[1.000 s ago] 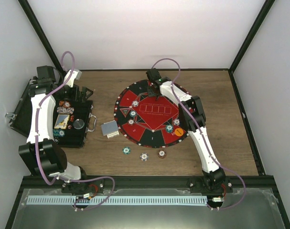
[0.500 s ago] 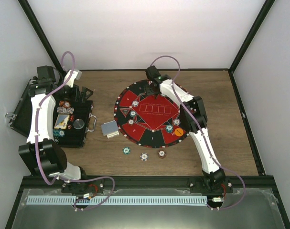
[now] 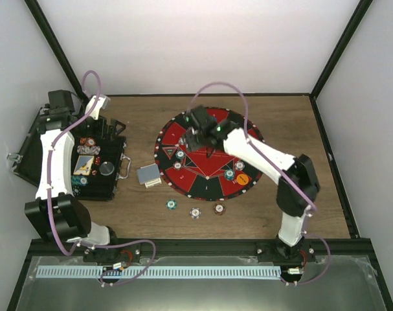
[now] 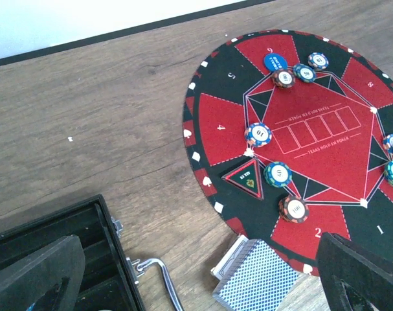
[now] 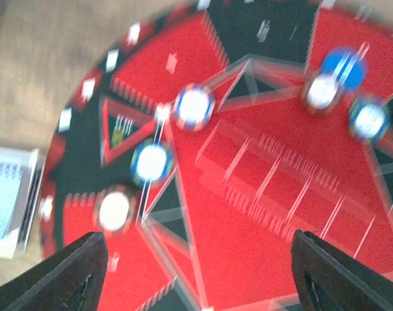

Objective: Distribute texas hold em gaming equipment

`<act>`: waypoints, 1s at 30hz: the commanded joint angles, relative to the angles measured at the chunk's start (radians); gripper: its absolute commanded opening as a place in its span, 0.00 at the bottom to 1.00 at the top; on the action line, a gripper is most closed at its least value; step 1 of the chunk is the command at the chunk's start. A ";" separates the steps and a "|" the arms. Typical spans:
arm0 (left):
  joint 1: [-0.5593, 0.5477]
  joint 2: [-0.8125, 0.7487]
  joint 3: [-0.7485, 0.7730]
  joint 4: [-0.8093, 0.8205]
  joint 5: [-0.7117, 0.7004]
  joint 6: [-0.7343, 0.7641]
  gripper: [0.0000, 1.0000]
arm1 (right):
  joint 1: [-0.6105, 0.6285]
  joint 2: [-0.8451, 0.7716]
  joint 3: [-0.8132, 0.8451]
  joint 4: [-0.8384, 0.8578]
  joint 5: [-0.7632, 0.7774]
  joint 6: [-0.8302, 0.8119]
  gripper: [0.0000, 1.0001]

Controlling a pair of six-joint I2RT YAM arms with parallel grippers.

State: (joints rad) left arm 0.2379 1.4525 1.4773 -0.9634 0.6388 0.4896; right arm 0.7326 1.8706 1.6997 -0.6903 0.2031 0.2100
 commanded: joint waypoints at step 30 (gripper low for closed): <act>0.005 -0.052 -0.008 -0.014 0.027 -0.027 1.00 | 0.356 -0.423 -0.844 -0.044 -0.041 0.462 0.79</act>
State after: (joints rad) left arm 0.2379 1.4220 1.4750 -0.9672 0.6464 0.4713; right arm 1.0813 1.4193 0.8272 -0.7609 0.1314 0.6674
